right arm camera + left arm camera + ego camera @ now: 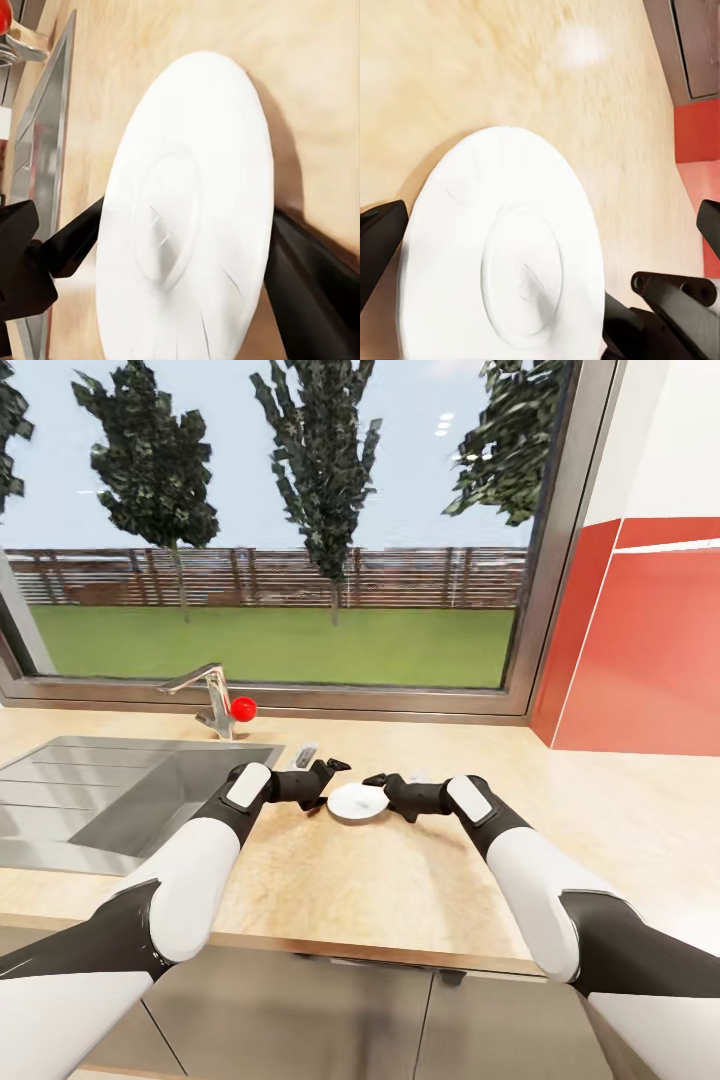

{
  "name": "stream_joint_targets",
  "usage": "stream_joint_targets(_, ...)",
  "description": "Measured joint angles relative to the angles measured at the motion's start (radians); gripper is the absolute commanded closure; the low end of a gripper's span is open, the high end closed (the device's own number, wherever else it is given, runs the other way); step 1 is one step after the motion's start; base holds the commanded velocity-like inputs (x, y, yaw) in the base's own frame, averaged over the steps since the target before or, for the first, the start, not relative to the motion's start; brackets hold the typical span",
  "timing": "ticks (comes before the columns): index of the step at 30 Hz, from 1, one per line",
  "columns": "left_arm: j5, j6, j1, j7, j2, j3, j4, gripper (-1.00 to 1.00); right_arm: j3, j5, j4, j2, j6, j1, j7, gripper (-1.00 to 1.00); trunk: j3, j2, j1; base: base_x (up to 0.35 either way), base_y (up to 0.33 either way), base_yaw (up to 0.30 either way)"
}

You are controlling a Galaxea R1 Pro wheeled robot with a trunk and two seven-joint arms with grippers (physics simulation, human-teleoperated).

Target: Set up a coffee station on the kitchen countertop: keep the coffee maker on the countertop, move the bottle of coffee from the kitchen shelf to the counter next to the coffee maker, place a paper coffee filter on top of the coffee maker, put the saucer next to the coffee maker with the coffee cup on the saucer, and place the electric kettle next to the coffee maker.

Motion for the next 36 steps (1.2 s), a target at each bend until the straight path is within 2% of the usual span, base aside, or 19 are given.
stream_joint_targets(26, 0.0, 0.001, 0.0, -0.001, 0.0, 0.001, 0.0, -1.0, 0.002, -0.002, 0.002, 0.002, 0.0, 0.0, 0.006, -1.0, 0.0, 0.0, 0.0, 0.0, 0.0, 0.0)
stream_joint_targets(33, 0.0, 0.002, 0.0, -0.002, -0.001, 0.0, 0.0, -1.0, 0.001, -0.004, 0.002, 0.002, 0.0, 0.0, 0.078, -1.0, 0.0, 0.0, 0.0, 0.0, 0.0, 0.0)
stream_joint_targets(36, 0.001, 0.002, 0.0, -0.001, -0.001, 0.0, 0.0, -1.0, 0.0, -0.006, 0.002, 0.002, 0.0, 0.0, 0.089, -1.0, 0.0, 0.0, 0.0, 0.0, 0.0, 0.0)
